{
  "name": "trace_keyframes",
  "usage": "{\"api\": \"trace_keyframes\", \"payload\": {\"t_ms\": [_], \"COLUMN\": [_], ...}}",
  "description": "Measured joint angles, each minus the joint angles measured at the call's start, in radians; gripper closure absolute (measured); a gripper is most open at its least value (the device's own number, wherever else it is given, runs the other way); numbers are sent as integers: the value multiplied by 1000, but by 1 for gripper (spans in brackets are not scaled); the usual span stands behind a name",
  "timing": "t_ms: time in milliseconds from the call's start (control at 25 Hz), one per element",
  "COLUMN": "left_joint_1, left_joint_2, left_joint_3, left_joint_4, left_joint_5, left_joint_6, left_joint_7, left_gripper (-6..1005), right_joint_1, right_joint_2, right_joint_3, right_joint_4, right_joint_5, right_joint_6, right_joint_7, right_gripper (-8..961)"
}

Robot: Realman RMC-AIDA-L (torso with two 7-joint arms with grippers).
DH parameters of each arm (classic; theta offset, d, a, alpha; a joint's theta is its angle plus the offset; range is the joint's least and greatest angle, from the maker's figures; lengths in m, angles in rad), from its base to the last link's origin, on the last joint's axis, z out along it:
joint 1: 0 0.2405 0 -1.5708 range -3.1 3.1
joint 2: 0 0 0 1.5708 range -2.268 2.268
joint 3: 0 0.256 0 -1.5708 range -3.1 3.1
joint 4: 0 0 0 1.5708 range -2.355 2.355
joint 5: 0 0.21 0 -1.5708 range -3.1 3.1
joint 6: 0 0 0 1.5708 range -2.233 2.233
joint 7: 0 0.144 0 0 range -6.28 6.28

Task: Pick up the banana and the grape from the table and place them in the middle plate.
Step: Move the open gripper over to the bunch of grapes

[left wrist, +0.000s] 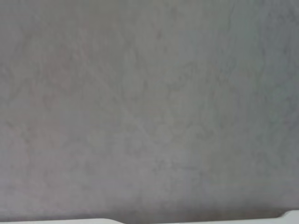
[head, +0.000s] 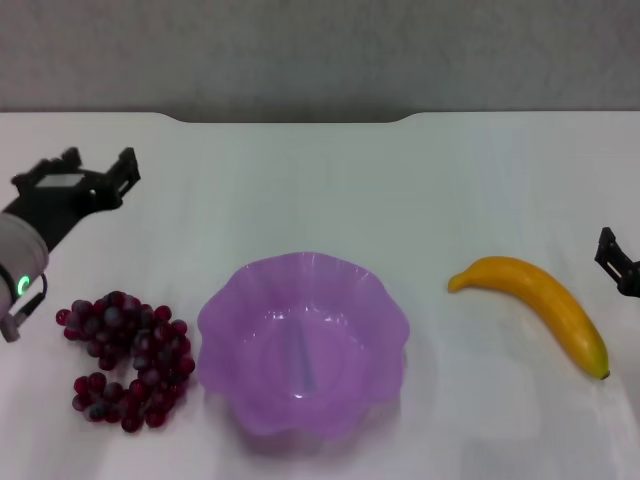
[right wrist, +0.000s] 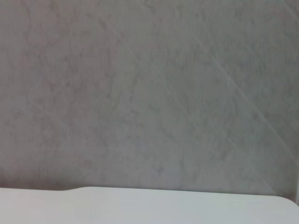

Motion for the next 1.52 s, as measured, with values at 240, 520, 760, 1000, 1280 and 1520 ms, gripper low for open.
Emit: {"api": "trace_keyframes", "payload": {"t_ms": [240,520,760,1000,1280,1520], "left_joint_1": [-27,-207,-342,-497,-574,-610], "left_joint_2": [1,1,0,0,2,4], "left_joint_3": [80,32,-91,-280,-439,-547], "left_joint_4": [198,269,247,103,53,-16], "left_joint_5": [-47,-385,-496,-605,-648,-670], "left_joint_6": [-435,-838,-1074,-1277,-1417,-1484], "left_joint_7": [109,499,722,877,1043,1156], "left_gripper": [219,127,108,107,106,105], "right_joint_1": [1,2,2,5,9,14], "right_joint_2": [0,0,-1,-2,-2,-2], "right_joint_3": [0,0,0,-1,-2,-3], "right_joint_4": [1,2,6,8,8,8], "right_joint_5": [-2,-1,-2,-3,-4,-6], "right_joint_6": [1,1,2,3,11,14], "right_joint_7": [0,0,0,0,0,0], "right_gripper": [62,61,62,61,61,62]}}
